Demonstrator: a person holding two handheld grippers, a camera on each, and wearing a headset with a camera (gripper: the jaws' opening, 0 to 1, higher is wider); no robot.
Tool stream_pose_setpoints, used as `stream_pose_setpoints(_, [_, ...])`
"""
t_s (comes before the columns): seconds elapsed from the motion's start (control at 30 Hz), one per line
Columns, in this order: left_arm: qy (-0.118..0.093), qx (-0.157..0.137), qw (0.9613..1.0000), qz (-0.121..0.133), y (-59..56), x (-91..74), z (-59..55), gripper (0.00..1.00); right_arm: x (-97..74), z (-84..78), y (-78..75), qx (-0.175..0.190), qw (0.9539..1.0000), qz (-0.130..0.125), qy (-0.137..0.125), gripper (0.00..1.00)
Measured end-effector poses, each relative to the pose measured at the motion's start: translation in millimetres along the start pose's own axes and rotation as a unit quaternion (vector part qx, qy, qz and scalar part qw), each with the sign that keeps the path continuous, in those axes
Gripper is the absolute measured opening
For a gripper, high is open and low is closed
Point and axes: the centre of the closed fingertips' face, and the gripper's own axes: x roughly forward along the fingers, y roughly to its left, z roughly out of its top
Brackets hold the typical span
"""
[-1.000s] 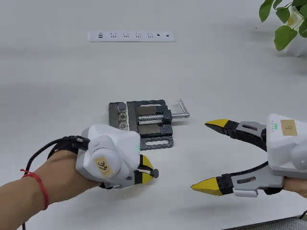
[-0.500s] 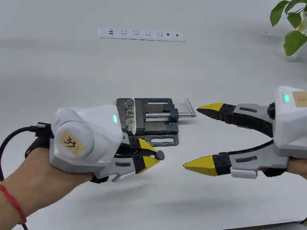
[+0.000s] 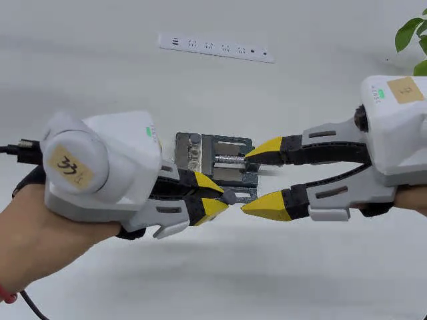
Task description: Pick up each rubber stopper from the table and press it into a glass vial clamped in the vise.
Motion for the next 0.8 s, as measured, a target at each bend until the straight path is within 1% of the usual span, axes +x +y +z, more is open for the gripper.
stream_pose_setpoints(0.1, [-0.004, 0.001, 1.0, 0.002, -1.7, -1.7, 4.3, 0.04, 3.6, 0.5, 1.3, -0.014, 0.9997, 0.016, 0.015, 0.27])
stream_pose_setpoints(0.17, [-0.007, 0.001, 1.0, 0.002, -1.7, -2.6, 6.3, 0.04, 4.4, 1.1, 1.1, -0.023, 0.9994, 0.02, 0.019, 0.23])
stream_pose_setpoints(0.23, [-0.011, -0.001, 0.9999, 0.005, -0.7, -4.4, 8.8, 0.04, 5.4, 1.5, 1.6, -0.023, 0.999, 0.029, 0.025, 0.2])
stream_pose_setpoints(0.37, [-0.015, 0.0, 0.9999, 0.006, 0.0, -6.4, 11.2, 0.04, 8.0, 1.8, 2.7, -0.033, 0.9981, 0.034, 0.039, 0.18])
stream_pose_setpoints(0.53, [-0.018, -0.002, 0.9998, 0.008, 1.9, -9.2, 11.5, 0.04, 8.6, 3.5, 4.3, -0.038, 0.9975, 0.042, 0.042, 0.12])
stream_pose_setpoints(0.8, [-0.022, 0.0, 0.9997, 0.007, 2.1, -10.9, 14.3, 0.04, 9.8, 5.5, 8.2, -0.039, 0.9971, 0.046, 0.047, 0.1])
